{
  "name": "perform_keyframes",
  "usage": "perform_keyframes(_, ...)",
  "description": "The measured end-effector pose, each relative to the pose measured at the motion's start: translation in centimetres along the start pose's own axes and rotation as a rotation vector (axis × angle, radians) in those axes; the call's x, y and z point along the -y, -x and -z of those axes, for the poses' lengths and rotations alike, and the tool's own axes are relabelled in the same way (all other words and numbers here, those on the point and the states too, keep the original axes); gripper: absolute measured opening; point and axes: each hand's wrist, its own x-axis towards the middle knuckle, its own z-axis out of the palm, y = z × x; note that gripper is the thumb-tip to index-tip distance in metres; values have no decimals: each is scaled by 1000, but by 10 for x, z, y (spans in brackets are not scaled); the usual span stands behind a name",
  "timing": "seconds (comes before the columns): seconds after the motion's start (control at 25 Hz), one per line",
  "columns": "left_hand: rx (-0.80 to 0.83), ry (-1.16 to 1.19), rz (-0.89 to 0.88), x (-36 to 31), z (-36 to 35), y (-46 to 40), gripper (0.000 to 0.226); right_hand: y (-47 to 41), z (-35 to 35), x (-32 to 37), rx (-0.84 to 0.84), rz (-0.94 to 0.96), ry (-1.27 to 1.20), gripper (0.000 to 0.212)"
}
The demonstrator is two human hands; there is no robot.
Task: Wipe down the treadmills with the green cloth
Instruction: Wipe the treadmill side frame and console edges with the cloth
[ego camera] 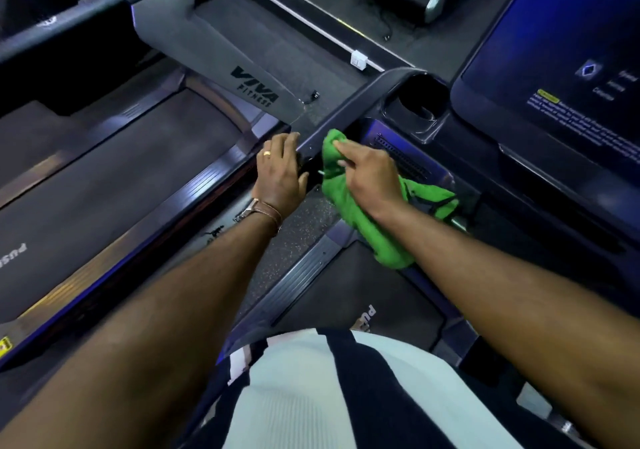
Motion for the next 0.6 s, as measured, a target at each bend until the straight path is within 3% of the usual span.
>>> perform_keyframes(0.16, -94, 110, 100, 8, -9, -4, 58, -15, -66, 39, 255, 233, 149, 43)
perform_keyframes(0.4, 109, 341, -118, 17, -4, -15, 60, -52, -70, 39, 79, -329, 170, 51)
perform_keyframes(0.52, 208, 379, -58, 24, -4, -18, 62, -38, -77, 37, 53, -427, 180, 53)
perform_keyframes(0.6, 250, 438, -16, 25, -1, -19, 56, -37, -60, 24, 61, -451, 214, 39)
